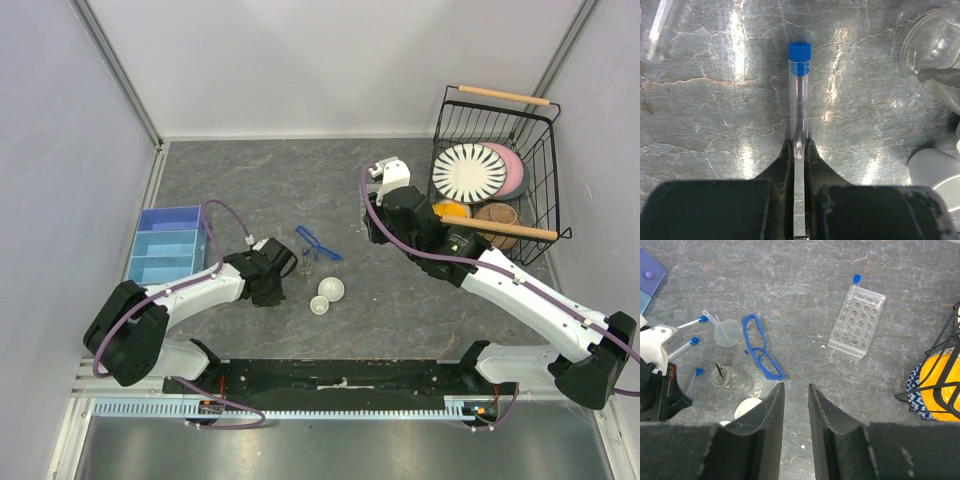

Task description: Organize the chemistry lab equipment

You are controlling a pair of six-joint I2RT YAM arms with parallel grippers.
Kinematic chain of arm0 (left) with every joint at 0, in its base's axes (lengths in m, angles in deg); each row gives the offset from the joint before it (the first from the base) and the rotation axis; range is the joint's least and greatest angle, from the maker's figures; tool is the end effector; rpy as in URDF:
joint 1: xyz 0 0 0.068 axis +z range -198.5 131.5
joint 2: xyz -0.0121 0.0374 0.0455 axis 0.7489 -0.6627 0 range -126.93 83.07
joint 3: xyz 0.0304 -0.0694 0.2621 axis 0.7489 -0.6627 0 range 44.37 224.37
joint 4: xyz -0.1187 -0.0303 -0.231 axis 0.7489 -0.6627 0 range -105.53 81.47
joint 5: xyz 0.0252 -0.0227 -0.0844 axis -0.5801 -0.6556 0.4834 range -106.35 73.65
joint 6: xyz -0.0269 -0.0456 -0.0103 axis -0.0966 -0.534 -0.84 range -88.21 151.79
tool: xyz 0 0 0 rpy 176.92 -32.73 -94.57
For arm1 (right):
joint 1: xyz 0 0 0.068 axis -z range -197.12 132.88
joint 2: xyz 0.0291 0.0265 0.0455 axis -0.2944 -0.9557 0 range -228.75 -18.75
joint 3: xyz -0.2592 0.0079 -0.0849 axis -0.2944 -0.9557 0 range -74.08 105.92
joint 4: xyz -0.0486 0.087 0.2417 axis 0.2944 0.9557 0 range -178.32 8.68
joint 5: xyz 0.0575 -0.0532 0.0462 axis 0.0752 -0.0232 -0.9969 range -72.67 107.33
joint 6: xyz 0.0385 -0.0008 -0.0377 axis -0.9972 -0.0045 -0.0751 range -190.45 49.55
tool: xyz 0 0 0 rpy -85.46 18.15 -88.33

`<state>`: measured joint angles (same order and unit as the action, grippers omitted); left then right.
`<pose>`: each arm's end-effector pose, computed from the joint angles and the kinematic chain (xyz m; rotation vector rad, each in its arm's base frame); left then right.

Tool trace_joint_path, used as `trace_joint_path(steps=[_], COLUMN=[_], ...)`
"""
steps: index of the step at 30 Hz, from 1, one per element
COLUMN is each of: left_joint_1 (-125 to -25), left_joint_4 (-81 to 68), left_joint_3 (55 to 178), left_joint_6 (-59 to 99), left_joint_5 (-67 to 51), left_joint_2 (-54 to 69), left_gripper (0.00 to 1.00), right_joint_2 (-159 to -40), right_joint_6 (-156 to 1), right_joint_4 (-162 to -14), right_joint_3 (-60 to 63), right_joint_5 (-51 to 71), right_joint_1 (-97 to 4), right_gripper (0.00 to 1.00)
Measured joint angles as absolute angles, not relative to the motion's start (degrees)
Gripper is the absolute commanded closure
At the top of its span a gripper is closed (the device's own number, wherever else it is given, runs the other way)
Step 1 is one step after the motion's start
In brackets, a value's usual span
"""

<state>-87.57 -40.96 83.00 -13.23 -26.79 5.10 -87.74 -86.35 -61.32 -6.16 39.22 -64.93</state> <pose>0.1800 -0.1379 0.1592 -0.1850 2.7767 -0.1102 0.1883 0.1880 0.3651 -0.3302 2.0094 0.3082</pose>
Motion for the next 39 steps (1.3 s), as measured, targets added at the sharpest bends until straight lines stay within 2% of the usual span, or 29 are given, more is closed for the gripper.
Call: trace_joint_path(steps=[14,17,21,23,27,39], left_joint_1=[-95.3,-97.1,-98.2,-98.6,-99.1,-99.3], left_joint_4=[-44.7,-47.2,-48.5,-48.9,-49.6,-46.7], left_joint_3=[86.0,88.7,92.5,93.2,93.3,93.4], left_joint_6=[-8.7,-6.1,-2.2,-0.5,3.1,10.5], left_joint_5=[-23.1,-21.2,-17.6,-15.1,-9.0,13.1], left_joint_2=[7.9,14.6,22.1,24.9,29.3,35.6], left_gripper=[0.98,0.98,0.98,0.98,0.98,0.98], right_joint_2=[-87.6,-87.6,-86.4,-85.1,-81.1,-68.8], right_joint_6=[-86.3,-86.2,-85.7,-85.3,-85.1,-89.3], right_joint_4=[-59.5,-59.1,-57.7,-57.0,-56.4,-57.6], right_joint_3=[-5.5,-5.3,-5.3,-5.3,-5.5,-14.8], right_joint_5=[40.3,40.0,37.8,35.4,28.1,-1.8], right_joint_1=[-65.9,-66.0,-66.0,-66.0,-66.0,-66.0], right_gripper=[0.67,0.64,0.52,0.49,0.34,0.30])
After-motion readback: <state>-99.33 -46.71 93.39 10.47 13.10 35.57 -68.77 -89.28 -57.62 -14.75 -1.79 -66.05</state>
